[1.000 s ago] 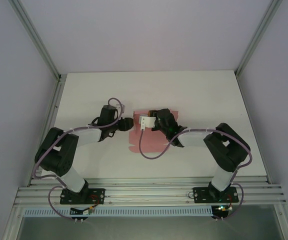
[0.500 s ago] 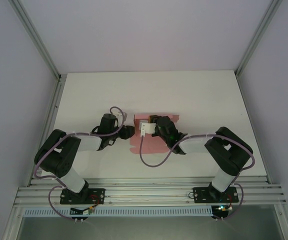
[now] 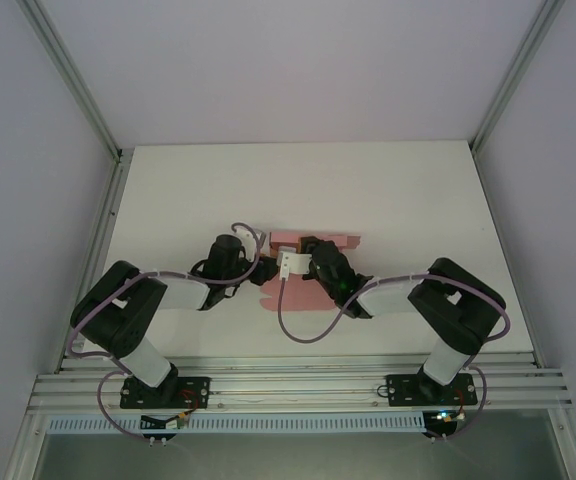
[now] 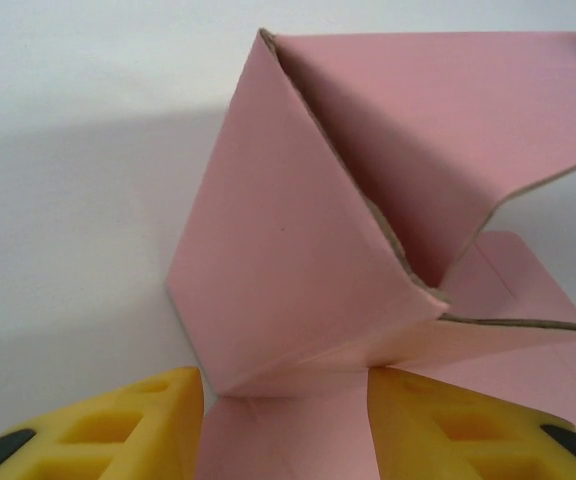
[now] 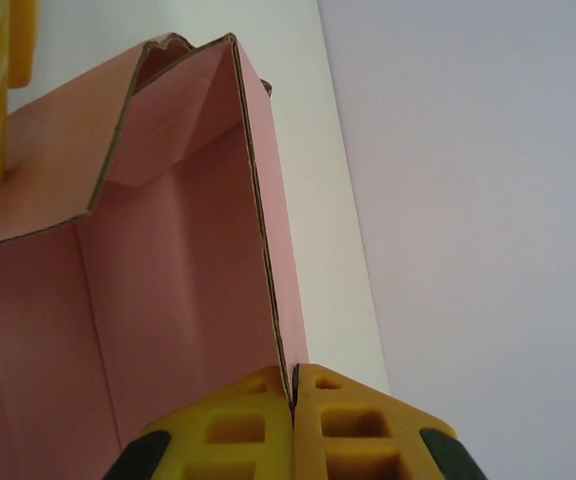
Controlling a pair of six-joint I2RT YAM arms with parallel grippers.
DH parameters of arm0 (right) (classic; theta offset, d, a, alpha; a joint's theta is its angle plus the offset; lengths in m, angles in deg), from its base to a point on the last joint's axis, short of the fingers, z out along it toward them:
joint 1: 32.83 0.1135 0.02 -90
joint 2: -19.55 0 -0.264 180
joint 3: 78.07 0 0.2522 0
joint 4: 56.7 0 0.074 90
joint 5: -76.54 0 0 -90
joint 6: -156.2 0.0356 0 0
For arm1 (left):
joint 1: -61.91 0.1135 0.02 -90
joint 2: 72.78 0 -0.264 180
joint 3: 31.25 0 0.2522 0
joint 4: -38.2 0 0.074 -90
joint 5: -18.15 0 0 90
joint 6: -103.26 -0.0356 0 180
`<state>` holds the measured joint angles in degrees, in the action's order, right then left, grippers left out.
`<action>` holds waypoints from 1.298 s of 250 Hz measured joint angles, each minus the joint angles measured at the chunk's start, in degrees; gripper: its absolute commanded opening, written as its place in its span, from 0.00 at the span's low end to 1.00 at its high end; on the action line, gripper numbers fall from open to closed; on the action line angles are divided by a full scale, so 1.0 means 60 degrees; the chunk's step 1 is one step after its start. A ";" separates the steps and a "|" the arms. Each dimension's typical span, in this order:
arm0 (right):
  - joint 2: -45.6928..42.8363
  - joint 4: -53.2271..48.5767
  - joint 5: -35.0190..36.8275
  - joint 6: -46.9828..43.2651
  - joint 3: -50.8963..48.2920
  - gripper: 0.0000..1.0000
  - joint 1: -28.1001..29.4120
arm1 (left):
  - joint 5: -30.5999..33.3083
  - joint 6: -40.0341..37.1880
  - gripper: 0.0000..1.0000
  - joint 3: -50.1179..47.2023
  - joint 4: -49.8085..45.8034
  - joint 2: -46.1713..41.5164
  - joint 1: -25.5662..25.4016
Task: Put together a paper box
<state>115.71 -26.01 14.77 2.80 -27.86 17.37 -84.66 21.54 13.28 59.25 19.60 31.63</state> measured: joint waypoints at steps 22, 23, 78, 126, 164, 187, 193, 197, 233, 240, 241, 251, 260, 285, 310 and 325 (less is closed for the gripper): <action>0.0000 0.0211 0.0273 0.0029 -0.0153 0.03 0.0157 | 0.0127 0.0011 0.49 -0.0291 0.0470 -0.0007 -0.0018; 0.0000 0.0219 0.0284 0.0029 -0.0160 0.03 0.0160 | 0.0135 0.0015 0.49 -0.0306 0.0495 -0.0011 -0.0018; -0.0098 0.0069 0.0455 0.0273 -0.0182 0.02 0.0375 | 0.0557 0.0051 0.46 -0.1195 0.1508 -0.0248 -0.0069; -0.0178 -0.0251 0.0579 0.0321 -0.0084 0.00 0.0426 | -0.0295 -0.0033 0.53 -0.1166 0.1625 -0.0273 -0.0066; -0.0178 -0.0375 0.0721 0.0346 -0.0018 0.00 0.0463 | -0.0900 -0.0047 0.44 -0.1166 0.1501 -0.0947 -0.0055; -0.0182 -0.0576 0.0772 0.0437 0.0098 0.00 0.0466 | -0.0933 -0.0149 0.23 -0.1140 0.1552 -0.1235 -0.0011; -0.0182 -0.0605 0.0790 0.0463 0.0117 0.00 0.0466 | -0.0896 -0.0255 0.21 -0.1096 0.1523 -0.1224 0.0007; -0.0182 -0.0630 0.0801 0.0474 0.0127 0.00 0.0466 | -0.0863 -0.0219 0.21 -0.1064 0.1501 -0.1198 0.0015; -0.0186 -0.1005 0.0954 0.0619 0.0306 0.00 0.0372 | -0.0568 -0.0244 0.56 -0.0725 0.1140 -0.1096 0.0219; -0.0204 -0.1071 0.0954 0.0685 0.0335 0.00 0.0339 | -0.0444 -0.0251 0.58 -0.0729 0.1064 -0.1202 0.0233; -0.0204 -0.1078 0.0954 0.0688 0.0339 0.00 0.0335 | -0.0423 -0.0244 0.58 -0.0729 0.1042 -0.1217 0.0237; -0.0244 -0.1180 0.0933 0.0754 0.0357 0.00 0.0324 | -0.0280 -0.0244 0.58 -0.0747 0.0889 -0.1395 0.0270; -0.0295 -0.1268 0.0885 0.0794 0.0357 0.00 0.0324 | -0.0127 -0.0248 0.57 -0.0765 0.0721 -0.1610 0.0288; -0.0335 -0.1355 0.0820 0.0925 0.0357 0.00 0.0321 | 0.0248 -0.0266 0.53 -0.0769 0.0372 -0.2091 0.0321; -0.0321 -0.1348 0.0823 0.0933 0.0364 0.00 0.0321 | 0.0437 -0.0280 0.54 -0.0743 0.0084 -0.2127 0.0321; -0.0299 -0.1344 0.0831 0.0933 0.0382 0.00 0.0321 | 0.0415 -0.0284 0.57 -0.0743 -0.0106 -0.2058 0.0321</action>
<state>113.92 -34.08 19.75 8.40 -25.56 19.29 -82.17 19.83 8.82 58.61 7.25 33.56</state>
